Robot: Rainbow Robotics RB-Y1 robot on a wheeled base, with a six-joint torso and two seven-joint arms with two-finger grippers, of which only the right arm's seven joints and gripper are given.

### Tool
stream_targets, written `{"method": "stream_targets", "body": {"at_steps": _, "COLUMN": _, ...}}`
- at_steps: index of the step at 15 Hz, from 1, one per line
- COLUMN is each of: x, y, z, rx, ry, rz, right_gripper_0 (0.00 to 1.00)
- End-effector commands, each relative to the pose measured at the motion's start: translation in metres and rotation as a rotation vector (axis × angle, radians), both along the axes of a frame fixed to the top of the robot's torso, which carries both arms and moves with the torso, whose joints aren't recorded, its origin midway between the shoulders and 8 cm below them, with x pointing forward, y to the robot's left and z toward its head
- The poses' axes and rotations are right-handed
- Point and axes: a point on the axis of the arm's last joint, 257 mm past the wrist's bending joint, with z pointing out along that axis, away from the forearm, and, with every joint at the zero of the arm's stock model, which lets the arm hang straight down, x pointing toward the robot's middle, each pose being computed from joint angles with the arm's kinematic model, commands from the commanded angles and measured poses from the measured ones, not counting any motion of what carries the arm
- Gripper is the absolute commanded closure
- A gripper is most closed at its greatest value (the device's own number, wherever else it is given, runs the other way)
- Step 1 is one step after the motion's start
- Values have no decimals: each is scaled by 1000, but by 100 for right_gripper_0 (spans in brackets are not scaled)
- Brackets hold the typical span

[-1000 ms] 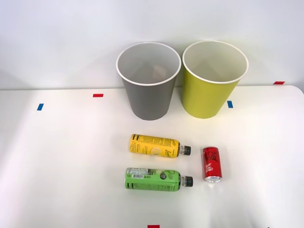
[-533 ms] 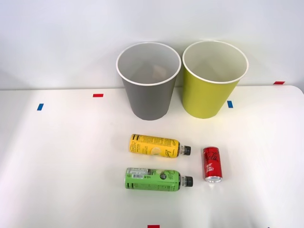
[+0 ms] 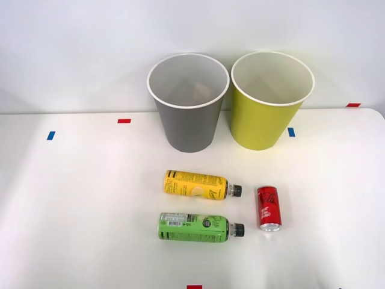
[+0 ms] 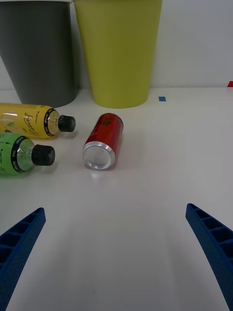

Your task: Put cans in the gray bin, plastic bottles in the light green bin

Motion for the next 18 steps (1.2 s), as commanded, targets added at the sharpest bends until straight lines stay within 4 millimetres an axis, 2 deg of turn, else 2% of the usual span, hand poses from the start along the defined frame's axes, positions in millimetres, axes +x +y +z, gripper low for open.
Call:
{"method": "stream_targets", "body": {"at_steps": 1, "x": 0, "y": 0, "z": 0, "rx": 0, "ry": 0, "rz": 0, "right_gripper_0": 0}}
{"method": "stream_targets", "body": {"at_steps": 18, "x": 0, "y": 0, "z": 0, "rx": 0, "ry": 0, "rz": 0, "right_gripper_0": 0}}
